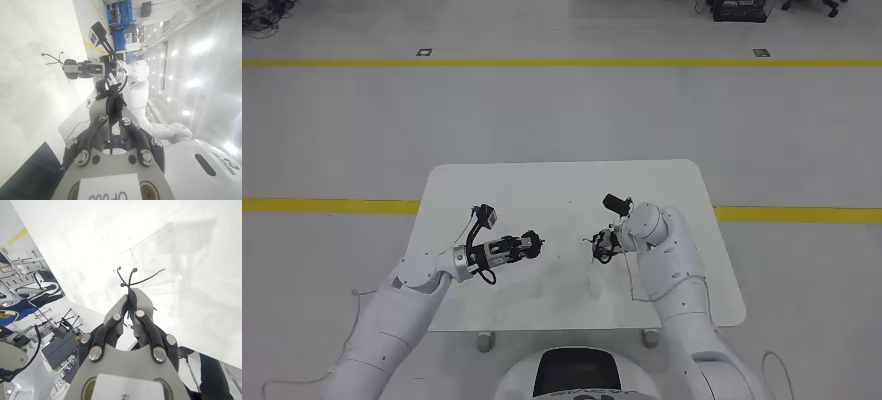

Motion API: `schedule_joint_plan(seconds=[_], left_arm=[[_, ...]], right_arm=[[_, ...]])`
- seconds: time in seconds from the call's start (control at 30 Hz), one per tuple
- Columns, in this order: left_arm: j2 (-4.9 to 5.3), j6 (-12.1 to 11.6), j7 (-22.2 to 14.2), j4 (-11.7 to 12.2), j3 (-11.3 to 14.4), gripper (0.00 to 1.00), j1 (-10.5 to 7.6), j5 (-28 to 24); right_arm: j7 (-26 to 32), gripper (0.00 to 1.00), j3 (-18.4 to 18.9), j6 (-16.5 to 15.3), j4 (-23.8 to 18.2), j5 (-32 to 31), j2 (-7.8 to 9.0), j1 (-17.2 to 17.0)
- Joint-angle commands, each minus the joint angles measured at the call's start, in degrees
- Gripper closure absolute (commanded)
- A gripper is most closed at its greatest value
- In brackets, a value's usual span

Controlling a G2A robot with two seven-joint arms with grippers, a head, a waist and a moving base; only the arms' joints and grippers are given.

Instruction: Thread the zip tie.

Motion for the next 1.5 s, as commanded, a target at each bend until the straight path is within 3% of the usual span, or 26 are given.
schedule_joint_plan(seconds=[0.0, 0.4, 0.77, 1.17, 1.47], left_arm=[[0.00, 0.00, 0.00, 0.00, 0.00, 1.00, 0.00, 0.00], [0.00, 0.00, 0.00, 0.00, 0.00, 1.00, 0.00, 0.00], [0.00, 0.00, 0.00, 0.00, 0.00, 1.00, 0.00, 0.00], [0.00, 0.00, 0.00, 0.00, 0.00, 1.00, 0.00, 0.00], [0.00, 0.00, 0.00, 0.00, 0.00, 1.00, 0.00, 0.00]], right_arm=[[0.26, 1.00, 0.10, -0.10, 0.12, 0.68, 0.23, -0.03], [4.15, 1.00, 2.54, -2.96, 6.45, 8.44, 2.22, 2.95], [2.07, 1.00, 2.89, 0.74, 11.57, 10.83, 3.68, 5.29], [1.74, 1.00, 2.94, 0.70, 11.62, 11.05, 3.69, 5.15], [2.45, 1.00, 5.90, 0.74, 16.25, 17.55, 5.35, 6.65]])
